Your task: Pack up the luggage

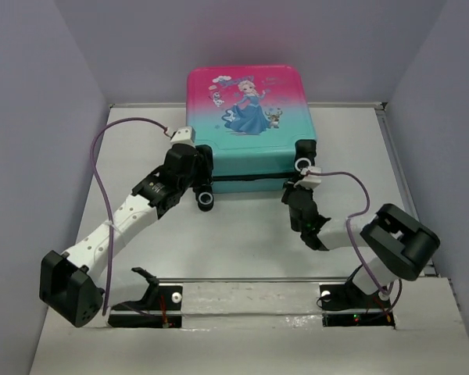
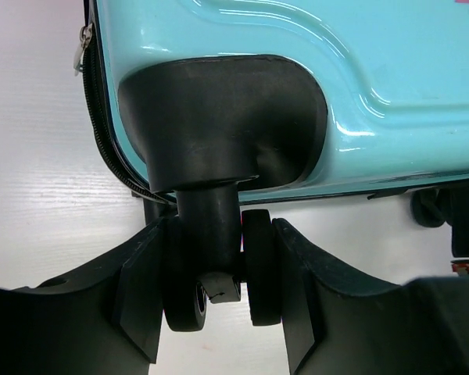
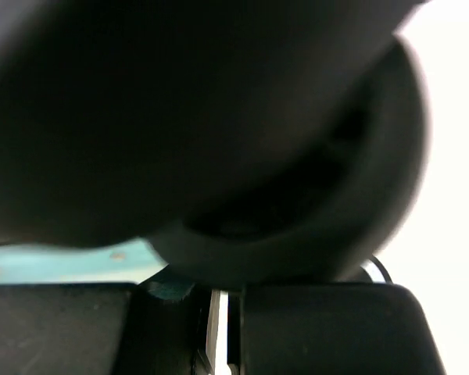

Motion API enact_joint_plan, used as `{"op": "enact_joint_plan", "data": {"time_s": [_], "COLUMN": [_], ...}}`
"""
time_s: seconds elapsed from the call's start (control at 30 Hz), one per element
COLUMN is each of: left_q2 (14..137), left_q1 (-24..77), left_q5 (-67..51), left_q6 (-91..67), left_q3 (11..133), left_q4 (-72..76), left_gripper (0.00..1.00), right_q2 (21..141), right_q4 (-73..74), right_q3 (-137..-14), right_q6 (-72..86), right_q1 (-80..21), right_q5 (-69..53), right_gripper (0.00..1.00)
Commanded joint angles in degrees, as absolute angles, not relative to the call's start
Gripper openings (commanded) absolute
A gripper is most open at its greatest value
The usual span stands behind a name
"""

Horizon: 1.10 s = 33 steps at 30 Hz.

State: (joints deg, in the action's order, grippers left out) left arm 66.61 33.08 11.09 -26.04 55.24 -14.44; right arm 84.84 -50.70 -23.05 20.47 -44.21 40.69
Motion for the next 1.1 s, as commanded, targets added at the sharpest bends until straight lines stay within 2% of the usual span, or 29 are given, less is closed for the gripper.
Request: {"op": "enact_joint_plan", "data": {"time_s": [0.0, 0.13, 0.2, 0.33, 0.47, 0.6, 0.73, 0.9, 0.93, 1.0, 1.07], "left_q2": [68.47, 68.47, 67.42, 63.74, 60.21, 58.80, 56.34, 52.12, 51.68, 51.77, 51.94], "left_q1": [43.24, 43.51, 43.42, 43.07, 41.23, 38.68, 37.27, 33.85, 33.32, 32.35, 31.47], "left_q5": [-13.01, -14.94, -13.55, -7.83, -6.51, -7.12, -4.32, -3.34, -4.30, -4.40, -4.48], "left_q6": [-34.27, -34.72, -33.50, -30.86, -29.63, -29.44, -28.74, -28.21, -28.13, -27.60, -26.90], "left_q3": [60.82, 60.38, 60.38, 60.73, 61.87, 63.37, 63.81, 62.49, 62.84, 64.59, 66.18], "left_q4": [12.03, 13.80, 11.88, 8.80, 6.16, 4.92, 1.59, 0.79, 0.79, 0.44, 0.09], "left_gripper": [0.06, 0.06, 0.06, 0.06, 0.06, 0.06, 0.06, 0.06, 0.06, 0.06, 0.06], "right_q2": [94.90, 103.43, 104.51, 97.66, 86.44, 78.86, 70.08, 64.34, 63.29, 62.06, 59.52], "right_q4": [-60.11, -63.10, -60.04, -60.20, -61.00, -58.99, -51.52, -49.57, -49.31, -50.35, -56.22], "right_q3": [-35.16, -42.78, -44.73, -37.73, -23.34, -14.88, -12.57, -9.32, -8.53, -6.60, -0.81], "right_q6": [23.11, 24.70, 22.07, 21.09, 23.63, 24.61, 22.06, 23.55, 24.08, 24.43, 26.19], "right_q1": [-57.03, -61.34, -64.15, -63.20, -55.41, -49.23, -44.06, -38.94, -38.94, -38.94, -38.41], "right_q5": [15.48, 9.76, 10.10, 14.49, 16.26, 13.62, 11.79, 7.03, 7.47, 9.48, 14.55], "right_gripper": [0.07, 0.07, 0.07, 0.07, 0.07, 0.07, 0.07, 0.08, 0.11, 0.26, 0.54]}}
